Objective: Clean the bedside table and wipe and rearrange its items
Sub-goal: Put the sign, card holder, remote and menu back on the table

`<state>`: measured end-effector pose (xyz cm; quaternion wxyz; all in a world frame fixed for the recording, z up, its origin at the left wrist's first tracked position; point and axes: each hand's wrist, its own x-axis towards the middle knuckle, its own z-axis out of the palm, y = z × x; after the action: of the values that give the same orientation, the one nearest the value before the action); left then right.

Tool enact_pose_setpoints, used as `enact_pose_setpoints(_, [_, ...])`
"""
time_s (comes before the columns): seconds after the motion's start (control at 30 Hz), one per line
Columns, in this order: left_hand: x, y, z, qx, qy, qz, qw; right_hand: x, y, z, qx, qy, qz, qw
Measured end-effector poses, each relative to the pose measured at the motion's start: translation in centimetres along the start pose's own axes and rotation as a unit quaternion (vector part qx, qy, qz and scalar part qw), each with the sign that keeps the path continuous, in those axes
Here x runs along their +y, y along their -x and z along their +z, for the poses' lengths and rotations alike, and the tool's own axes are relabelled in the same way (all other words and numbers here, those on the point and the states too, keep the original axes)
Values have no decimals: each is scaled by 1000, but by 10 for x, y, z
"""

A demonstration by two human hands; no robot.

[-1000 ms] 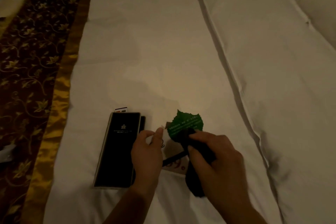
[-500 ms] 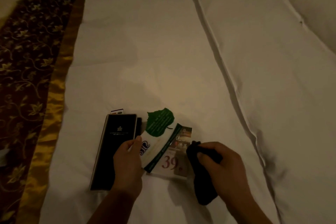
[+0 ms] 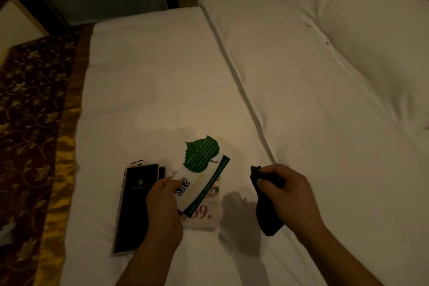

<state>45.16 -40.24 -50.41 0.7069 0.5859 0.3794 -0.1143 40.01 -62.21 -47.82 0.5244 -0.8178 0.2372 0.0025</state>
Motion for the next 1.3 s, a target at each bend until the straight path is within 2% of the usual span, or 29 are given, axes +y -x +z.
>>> enact_pose_setpoints(0.17, [-4, 35, 25, -21, -6, -20, 1000, 1, 15, -50, 26, -11, -1, 1000])
enact_pose_setpoints(0.33, [-38, 62, 50, -70, -9, -72, 995, 25, 37, -78, 70, 0, 20, 997])
enact_pose_setpoints(0.53, [-73, 91, 73, -151, -98, -88, 980, 58, 88, -109, 168, -15, 69, 983])
enact_pose_setpoints(0.87, [-134, 183, 124, -303, -227, -56, 924, 108, 198, -187, 328, -38, 127, 935])
enact_pose_setpoints(1.07, [-183, 243, 155, -349, -255, -10, 902, 154, 248, -237, 367, -80, 136, 917])
enact_pose_setpoints(1.3, [-247, 322, 189, -385, -300, 18, 873, 203, 314, -307, 404, -66, 163, 898])
